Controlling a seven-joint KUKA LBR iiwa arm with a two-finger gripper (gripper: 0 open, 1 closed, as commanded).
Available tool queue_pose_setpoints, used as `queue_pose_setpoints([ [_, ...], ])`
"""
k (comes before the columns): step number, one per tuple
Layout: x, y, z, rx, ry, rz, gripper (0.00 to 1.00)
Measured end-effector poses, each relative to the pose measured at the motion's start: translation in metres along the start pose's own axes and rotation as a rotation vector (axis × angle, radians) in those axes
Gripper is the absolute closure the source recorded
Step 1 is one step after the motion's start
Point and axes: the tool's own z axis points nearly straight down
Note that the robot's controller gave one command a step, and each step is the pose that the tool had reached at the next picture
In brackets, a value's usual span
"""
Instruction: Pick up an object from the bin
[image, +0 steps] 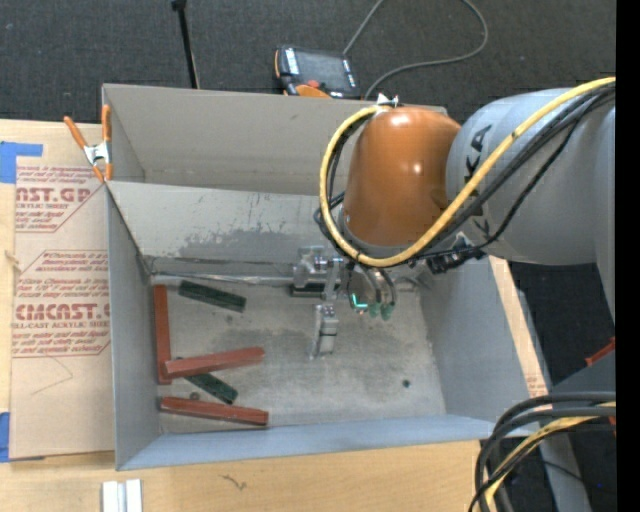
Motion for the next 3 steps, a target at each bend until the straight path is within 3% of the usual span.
queue_pose_setpoints([
  [1,-0.0247,0.0407,0.1314,0.0,-0.001,0.043,0.0],
  [2,-0.0266,0.0396,0.1269,-0.001,-0.007,0.044,1.0],
  [3,-0.0267,0.0392,0.1269,-0.001,-0.007,0.045,0.0],
])
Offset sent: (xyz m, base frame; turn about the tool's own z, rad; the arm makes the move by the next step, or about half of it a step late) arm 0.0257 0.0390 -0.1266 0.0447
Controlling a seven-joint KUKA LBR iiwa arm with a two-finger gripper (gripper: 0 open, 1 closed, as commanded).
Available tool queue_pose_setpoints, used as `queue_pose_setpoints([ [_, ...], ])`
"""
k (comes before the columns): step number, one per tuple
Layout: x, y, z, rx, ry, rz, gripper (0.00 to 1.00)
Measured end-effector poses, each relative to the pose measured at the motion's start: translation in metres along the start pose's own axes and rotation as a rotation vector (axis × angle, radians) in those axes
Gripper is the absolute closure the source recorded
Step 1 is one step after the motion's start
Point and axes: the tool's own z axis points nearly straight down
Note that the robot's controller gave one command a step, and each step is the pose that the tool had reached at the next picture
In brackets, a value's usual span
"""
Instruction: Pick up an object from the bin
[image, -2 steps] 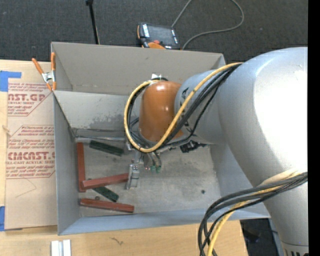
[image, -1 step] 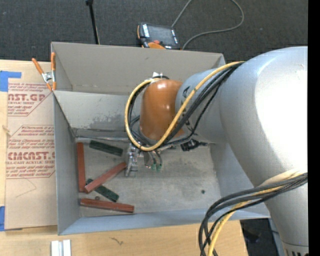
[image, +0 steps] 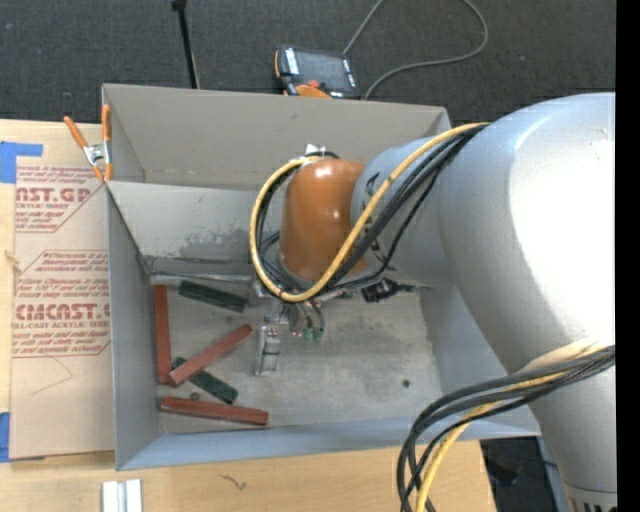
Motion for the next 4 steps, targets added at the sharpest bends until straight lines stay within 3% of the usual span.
queue_pose_setpoints([
  [1,0.031,0.063,0.001,0.0,0.005,-0.019,0.0],
  [2,0.028,0.059,0.0,0.001,0.001,-0.014,1.0],
  [3,-0.02,0.065,-0.129,-0.001,-0.011,-0.131,1.0],
  [4,-0.017,0.083,-0.17,-0.002,-0.007,-0.101,1.0],
])
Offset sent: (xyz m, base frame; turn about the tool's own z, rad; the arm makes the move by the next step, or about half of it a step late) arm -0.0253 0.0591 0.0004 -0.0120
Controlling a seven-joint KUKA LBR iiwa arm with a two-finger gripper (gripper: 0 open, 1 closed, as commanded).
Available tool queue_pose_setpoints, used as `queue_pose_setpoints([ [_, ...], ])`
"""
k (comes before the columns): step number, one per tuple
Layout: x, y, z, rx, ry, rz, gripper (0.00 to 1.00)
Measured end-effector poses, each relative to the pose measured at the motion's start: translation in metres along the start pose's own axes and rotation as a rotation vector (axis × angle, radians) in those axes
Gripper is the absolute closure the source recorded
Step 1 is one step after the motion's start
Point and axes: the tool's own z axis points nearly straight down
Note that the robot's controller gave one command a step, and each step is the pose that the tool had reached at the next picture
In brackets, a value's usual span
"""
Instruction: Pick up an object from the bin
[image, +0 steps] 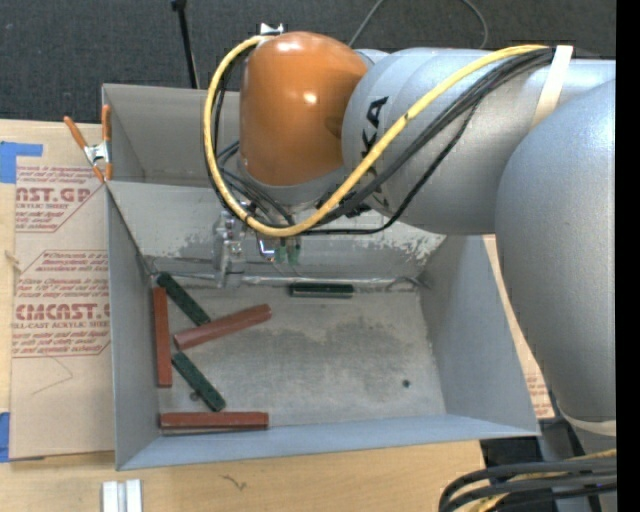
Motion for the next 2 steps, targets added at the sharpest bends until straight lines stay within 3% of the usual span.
queue_pose_setpoints([
  [1,0.001,-0.001,0.003,0.002,0.005,0.001,0.0],
  [2,0.057,-0.024,0.171,0.002,0.003,-0.099,0.0],
])
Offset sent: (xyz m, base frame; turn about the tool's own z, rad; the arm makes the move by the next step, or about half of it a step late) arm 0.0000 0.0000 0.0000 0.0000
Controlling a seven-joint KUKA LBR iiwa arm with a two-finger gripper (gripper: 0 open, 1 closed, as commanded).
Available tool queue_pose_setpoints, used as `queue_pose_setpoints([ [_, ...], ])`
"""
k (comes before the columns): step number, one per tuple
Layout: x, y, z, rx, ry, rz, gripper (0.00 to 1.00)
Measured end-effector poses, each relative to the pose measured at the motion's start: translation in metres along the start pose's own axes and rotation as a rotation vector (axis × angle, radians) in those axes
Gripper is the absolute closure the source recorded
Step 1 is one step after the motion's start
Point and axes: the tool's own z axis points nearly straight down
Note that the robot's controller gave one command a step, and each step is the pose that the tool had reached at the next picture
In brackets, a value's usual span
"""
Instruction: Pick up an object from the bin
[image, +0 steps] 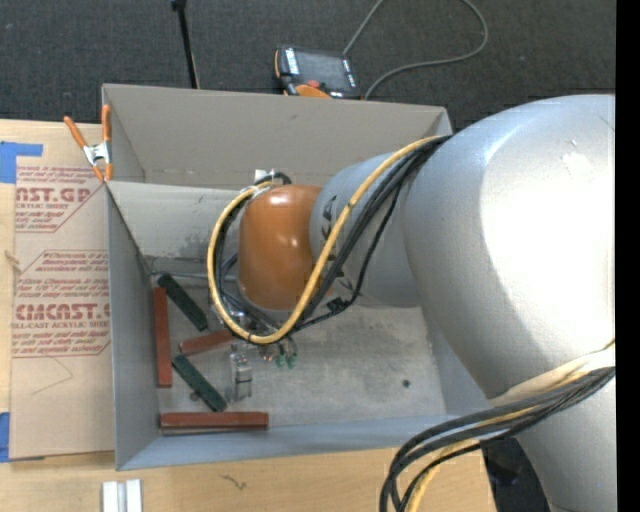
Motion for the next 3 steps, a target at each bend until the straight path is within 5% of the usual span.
queue_pose_setpoints([
  [1,-0.054,0.021,-0.004,-0.002,-0.001,0.027,0.0],
  [2,-0.047,0.02,-0.001,0.003,0.028,0.025,1.0],
  [3,-0.054,0.013,-0.091,-0.001,-0.005,-0.008,1.0],
])
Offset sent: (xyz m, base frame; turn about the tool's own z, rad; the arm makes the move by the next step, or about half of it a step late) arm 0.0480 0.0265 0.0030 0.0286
